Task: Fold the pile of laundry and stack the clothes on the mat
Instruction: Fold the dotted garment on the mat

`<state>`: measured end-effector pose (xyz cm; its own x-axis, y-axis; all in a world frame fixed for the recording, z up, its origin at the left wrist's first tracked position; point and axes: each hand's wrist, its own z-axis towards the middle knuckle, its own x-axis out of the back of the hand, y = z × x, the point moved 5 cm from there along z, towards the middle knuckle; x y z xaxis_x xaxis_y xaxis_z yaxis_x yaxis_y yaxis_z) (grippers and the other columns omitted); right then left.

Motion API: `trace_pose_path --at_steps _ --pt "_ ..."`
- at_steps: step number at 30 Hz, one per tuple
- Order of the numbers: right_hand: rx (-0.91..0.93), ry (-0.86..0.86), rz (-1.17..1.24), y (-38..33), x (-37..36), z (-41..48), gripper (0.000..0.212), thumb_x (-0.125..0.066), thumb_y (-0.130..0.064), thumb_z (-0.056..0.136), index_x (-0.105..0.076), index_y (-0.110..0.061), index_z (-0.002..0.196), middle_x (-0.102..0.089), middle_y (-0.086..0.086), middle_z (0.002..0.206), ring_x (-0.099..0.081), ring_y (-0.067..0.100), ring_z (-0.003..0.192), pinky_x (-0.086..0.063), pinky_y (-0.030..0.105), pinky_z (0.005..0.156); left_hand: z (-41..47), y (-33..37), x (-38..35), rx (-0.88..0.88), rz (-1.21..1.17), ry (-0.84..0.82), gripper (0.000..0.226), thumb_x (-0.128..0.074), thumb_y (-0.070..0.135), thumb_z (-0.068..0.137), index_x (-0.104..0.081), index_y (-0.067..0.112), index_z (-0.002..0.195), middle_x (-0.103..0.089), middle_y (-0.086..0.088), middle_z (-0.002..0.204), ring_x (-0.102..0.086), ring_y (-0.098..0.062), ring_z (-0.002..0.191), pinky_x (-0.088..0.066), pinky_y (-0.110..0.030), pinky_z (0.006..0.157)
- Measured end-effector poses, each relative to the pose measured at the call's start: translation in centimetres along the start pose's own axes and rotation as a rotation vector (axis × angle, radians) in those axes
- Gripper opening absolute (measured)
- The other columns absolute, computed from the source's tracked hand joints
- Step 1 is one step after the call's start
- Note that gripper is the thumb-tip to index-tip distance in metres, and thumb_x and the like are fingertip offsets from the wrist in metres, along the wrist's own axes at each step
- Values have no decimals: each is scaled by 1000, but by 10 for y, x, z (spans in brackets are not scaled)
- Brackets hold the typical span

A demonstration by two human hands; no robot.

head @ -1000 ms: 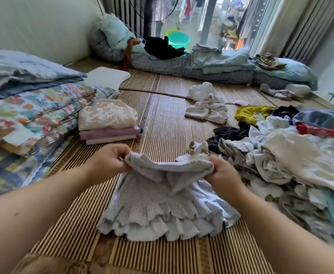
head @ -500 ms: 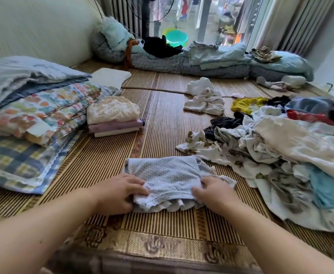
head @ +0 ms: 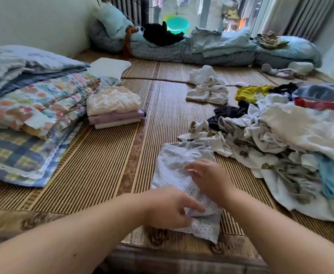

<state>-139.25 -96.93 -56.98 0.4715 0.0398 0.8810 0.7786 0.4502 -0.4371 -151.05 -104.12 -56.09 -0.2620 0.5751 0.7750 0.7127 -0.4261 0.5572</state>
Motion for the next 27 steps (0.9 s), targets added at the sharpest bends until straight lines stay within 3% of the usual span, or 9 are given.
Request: trace_pose_path --at_steps 3,8,12,16,19,21,23,25,27 --pt "109 -43 7 -4 0 -42 17 -58 -36 94 -71 -28 101 -60 -23 88 -52 -10 75 -48 21 70 -3 -13 17 -6 -78 216 31 -59 30 93 -62 37 122 -66 20 116 -59 5 102 -48 -20 96" --pt "57 -388 16 6 -10 -87 75 -46 -84 69 -46 -50 136 -27 -37 139 -19 -13 133 -15 22 112 -24 -56 14 64 196 28 57 -64 56 78 -52 44 132 -37 31 145 -24 7 136 -13 -29 112" --pt "140 -474 -210 4 -14 -95 81 -46 -58 75 -24 -39 150 -2 -24 150 6 -4 141 1 25 116 -34 -59 0 38 384 -14 70 -55 50 79 -32 49 144 -12 34 153 2 9 142 -6 -33 117" --pt "149 -388 -305 -1 -15 -95 61 -46 -25 91 -33 -27 150 -23 -6 158 -16 8 147 -3 22 115 -35 -52 0 38 446 -20 73 -50 34 77 -30 50 145 -12 33 152 -1 7 142 -17 -38 121" --pt "-67 -275 30 3 -1 -91 38 -48 -24 95 -58 -32 132 -57 -5 137 -57 2 117 -38 14 100 -37 -55 -1 44 444 -9 78 -50 37 74 -27 49 147 -16 29 155 -7 5 144 -14 -34 121" --pt "-235 -254 394 3 9 -91 30 -52 -22 96 -68 -42 112 -70 -14 114 -68 15 100 -54 22 87 -38 -59 -1 51 423 43 79 -53 40 73 -27 47 148 -23 30 153 -14 7 142 -12 -29 119" --pt "-302 -283 585 4 15 -90 32 -53 -19 96 -70 -45 102 -72 -15 106 -64 30 106 -53 43 95 -38 -63 1 89 307 119 67 -62 35 77 -43 45 141 -40 32 142 -32 9 132 -22 -25 117" --pt "-310 -356 687 3 24 -88 27 -51 -18 98 -74 -31 105 -73 -9 107 -66 22 105 -51 40 97 -38 -66 4 140 -6 170 31 -67 27 84 -67 39 113 -66 24 113 -59 2 100 -50 -28 97" --pt "-278 -404 756 3 37 -83 31 -49 -22 97 -71 -1 102 -73 3 99 -65 26 92 -53 31 85 -36 -63 8 155 -348 193 8 -64 26 91 -72 22 91 -70 3 84 -56 -9 67 -53 -25 66"
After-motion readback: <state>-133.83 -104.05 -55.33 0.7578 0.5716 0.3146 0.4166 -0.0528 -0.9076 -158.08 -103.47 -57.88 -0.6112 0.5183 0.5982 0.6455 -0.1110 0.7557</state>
